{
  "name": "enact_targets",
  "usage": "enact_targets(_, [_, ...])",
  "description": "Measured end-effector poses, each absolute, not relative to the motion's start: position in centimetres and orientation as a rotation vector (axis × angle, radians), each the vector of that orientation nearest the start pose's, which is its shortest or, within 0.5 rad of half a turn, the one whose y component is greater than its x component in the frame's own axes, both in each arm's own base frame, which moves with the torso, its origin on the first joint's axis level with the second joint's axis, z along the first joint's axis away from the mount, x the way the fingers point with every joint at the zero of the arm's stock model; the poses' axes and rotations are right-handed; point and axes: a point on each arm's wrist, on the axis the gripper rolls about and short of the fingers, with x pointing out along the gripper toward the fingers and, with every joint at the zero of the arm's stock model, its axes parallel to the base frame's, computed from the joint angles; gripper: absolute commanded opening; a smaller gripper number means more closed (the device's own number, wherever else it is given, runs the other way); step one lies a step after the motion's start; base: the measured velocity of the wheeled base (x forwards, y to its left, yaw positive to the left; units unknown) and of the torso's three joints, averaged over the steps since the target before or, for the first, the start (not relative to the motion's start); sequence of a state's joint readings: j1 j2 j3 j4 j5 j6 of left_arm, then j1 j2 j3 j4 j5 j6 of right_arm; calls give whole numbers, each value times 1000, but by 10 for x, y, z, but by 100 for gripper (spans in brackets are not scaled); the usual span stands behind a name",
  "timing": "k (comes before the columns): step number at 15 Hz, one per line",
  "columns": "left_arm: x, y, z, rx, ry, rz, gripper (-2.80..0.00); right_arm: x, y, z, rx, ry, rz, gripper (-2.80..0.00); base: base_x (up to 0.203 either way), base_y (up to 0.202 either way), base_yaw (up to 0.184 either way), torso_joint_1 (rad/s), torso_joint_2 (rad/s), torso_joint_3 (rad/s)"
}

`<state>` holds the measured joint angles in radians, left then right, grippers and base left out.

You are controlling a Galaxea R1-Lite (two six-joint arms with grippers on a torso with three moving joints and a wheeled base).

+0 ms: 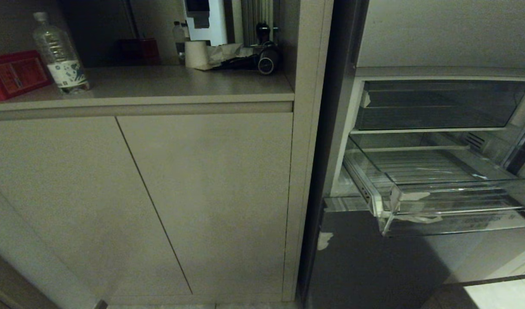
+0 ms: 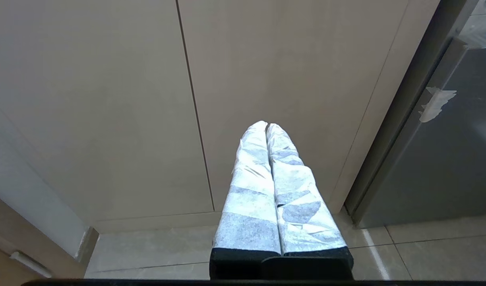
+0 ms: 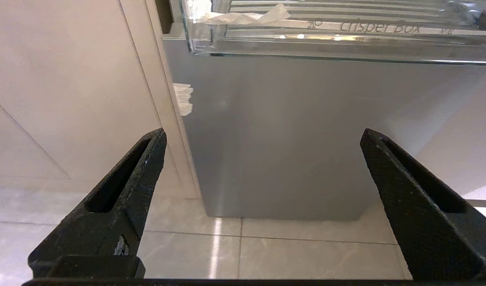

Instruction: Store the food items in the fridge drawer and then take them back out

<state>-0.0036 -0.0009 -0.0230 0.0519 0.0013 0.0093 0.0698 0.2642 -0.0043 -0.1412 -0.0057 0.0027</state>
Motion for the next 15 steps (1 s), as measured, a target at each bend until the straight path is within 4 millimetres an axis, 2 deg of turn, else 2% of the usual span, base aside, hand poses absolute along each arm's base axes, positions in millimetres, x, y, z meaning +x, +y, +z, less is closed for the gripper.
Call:
enact_targets(6, [-25,0,77,2,27,-3,-280,-19,0,85,-60,-38,14,0,0,0,0,0,0,0])
enact_targets(8, [-25,0,76,2,27,-3,-280,-22,0,84,15,-65,-9,0,0,0,0,0,0,0])
enact_targets(13, [-25,0,77,2,27,-3,-280,-23,0,84,21,-84,-12,0,0,0,0,0,0,0])
enact_targets(15, [-25,0,76,2,27,-3,-280,-23,0,84,21,-85,-11,0,2,6,-96,4,6,7])
